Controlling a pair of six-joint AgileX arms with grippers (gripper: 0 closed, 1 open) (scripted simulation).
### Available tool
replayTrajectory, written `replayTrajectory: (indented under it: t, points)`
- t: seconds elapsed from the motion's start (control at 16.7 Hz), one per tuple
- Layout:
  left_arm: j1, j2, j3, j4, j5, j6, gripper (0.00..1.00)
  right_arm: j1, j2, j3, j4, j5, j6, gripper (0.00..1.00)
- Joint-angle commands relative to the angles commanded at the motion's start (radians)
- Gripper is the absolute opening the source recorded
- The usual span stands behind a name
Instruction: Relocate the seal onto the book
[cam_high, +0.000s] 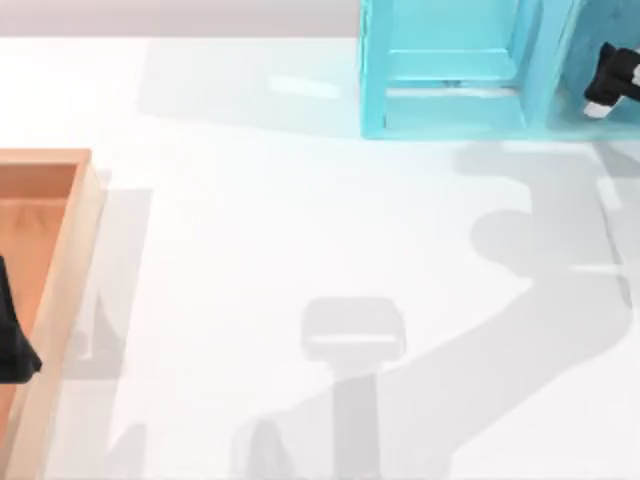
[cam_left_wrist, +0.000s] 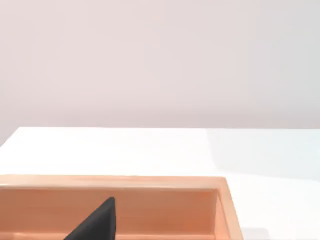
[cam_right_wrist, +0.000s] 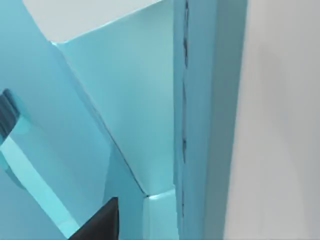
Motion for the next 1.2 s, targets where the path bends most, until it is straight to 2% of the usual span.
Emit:
replayTrajectory:
  t: [0.18, 0.48, 1.2]
  points:
    - [0.0, 0.0, 0.0, 0.0, 0.0, 0.0, 1.0, 0.007, 0.053, 0.105, -0.051, 0.007, 0.0, 1.0]
    - [0.0, 0.0, 0.0, 0.0, 0.0, 0.0, 1.0, 0.008, 0.064, 0.125, -0.062, 0.009, 0.0, 1.0]
    - [0.0, 0.0, 0.0, 0.0, 0.0, 0.0, 1.0, 0.008, 0.064, 0.125, -0.062, 0.009, 0.0, 0.1]
